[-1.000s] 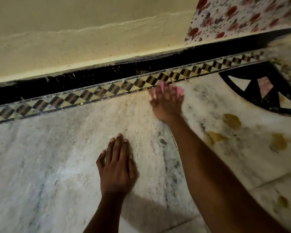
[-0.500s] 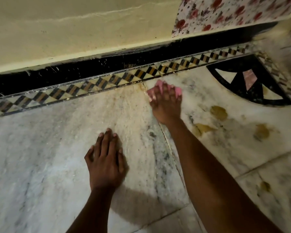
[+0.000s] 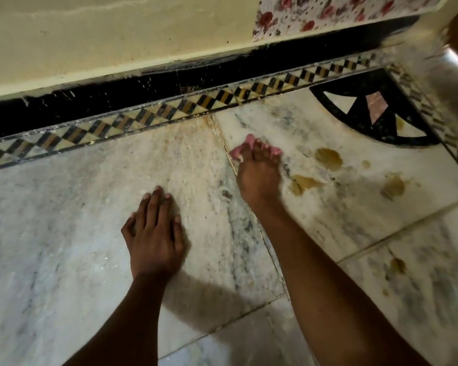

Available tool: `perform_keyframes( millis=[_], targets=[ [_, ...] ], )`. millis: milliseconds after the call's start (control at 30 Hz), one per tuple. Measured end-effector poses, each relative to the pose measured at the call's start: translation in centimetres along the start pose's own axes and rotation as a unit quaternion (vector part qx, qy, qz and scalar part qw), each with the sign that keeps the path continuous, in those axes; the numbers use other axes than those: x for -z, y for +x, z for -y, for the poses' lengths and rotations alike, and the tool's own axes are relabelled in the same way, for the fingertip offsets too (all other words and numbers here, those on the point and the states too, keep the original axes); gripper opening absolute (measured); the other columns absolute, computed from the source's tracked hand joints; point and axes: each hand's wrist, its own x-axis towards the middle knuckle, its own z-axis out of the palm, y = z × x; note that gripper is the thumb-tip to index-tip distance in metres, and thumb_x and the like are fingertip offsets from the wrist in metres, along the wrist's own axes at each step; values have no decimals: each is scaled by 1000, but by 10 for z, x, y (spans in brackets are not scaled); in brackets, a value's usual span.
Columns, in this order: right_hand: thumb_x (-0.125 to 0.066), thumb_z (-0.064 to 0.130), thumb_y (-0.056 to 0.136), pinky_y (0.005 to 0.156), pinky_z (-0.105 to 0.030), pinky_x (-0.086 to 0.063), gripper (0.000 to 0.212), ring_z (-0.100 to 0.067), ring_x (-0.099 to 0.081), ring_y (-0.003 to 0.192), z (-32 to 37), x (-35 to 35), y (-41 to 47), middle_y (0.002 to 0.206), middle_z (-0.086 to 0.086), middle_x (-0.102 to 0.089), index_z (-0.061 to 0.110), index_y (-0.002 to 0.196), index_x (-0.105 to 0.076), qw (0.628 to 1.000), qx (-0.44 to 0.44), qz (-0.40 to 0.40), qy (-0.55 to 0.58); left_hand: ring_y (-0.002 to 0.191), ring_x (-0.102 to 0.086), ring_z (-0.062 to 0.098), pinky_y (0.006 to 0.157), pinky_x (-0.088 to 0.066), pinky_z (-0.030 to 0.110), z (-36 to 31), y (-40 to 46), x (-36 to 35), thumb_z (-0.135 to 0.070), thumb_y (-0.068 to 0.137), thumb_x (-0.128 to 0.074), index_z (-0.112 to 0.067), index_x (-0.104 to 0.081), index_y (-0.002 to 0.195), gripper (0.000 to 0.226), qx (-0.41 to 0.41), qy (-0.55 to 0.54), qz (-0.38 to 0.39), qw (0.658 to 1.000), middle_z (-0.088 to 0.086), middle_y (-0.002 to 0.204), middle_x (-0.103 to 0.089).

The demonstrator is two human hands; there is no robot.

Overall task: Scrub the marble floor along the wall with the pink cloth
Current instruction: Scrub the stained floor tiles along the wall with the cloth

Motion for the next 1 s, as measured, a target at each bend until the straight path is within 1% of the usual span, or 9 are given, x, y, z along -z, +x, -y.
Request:
perform_keyframes(
  millis=[100,200,267,333,400,500,633,900,1000],
  targets=[
    [-49,17,108,121,-55,-41,50,-41,-54,143,8,10,-23,153,-17,-61,18,158,-51,994,50,34,92,165,-22,20,122,-25,52,-1,0,2,-41,106,-34,-23,-38,165,62,1,3,4,1000,-2,179,-24],
    [-48,17,106,94,-40,-62,40,-23,-75,108,11,36,-24,129,-2,-77,21,143,-62,943,30,27,329,164,-24,21,121,-27,52,-3,0,2,-41,105,-36,-23,-41,163,61,8,4,0,1000,-2,178,-26],
    [-52,12,109,70,-25,-61,24,-3,-74,80,8,53,-14,113,1,-77,19,128,-66,897,-27,41,440,164,-26,21,120,-28,52,-3,0,1,-40,105,-37,-22,-43,162,61,7,6,-6,1000,-2,177,-28],
    [-54,26,112,52,-20,-52,13,-8,-72,76,2,72,-1,108,-4,-73,21,120,-63,858,-117,88,493,163,-27,21,120,-28,52,-2,0,0,-40,105,-37,-22,-43,162,60,7,6,-7,1000,-2,177,-29],
    [-55,41,110,58,-22,-49,26,-25,-76,89,-12,79,14,109,-7,-74,18,118,-64,863,-162,128,461,164,-26,20,120,-28,52,-2,0,0,-41,105,-36,-22,-43,162,60,7,10,-4,1000,-2,177,-28],
    [-56,51,108,83,-30,-51,49,-33,-67,113,-32,79,21,124,-15,-70,11,135,-62,943,-164,51,285,164,-25,21,121,-28,51,-1,-1,0,-42,106,-34,-22,-42,163,61,5,11,-2,1000,-2,178,-27],
    [-64,29,102,100,-52,-45,32,-40,-55,127,-35,72,5,129,-17,-63,12,130,-66,993,-97,-30,54,165,-24,21,122,-27,52,0,-1,-1,-42,106,-33,-22,-41,163,61,2,10,1,1000,-2,178,-26],
    [-71,51,96,81,-40,-53,38,-37,-71,106,-17,53,-6,104,-11,-77,14,102,-77,969,-201,31,140,165,-23,21,122,-27,52,1,0,-2,-43,106,-33,-23,-40,164,62,3,8,7,1000,-2,179,-25],
    [-73,30,98,73,-34,-44,19,-34,-72,104,-10,50,-4,102,-10,-78,12,100,-77,962,-205,38,176,165,-22,20,122,-27,52,1,0,-2,-43,106,-32,-23,-39,165,63,4,5,9,1000,-3,179,-24]
  ],
)
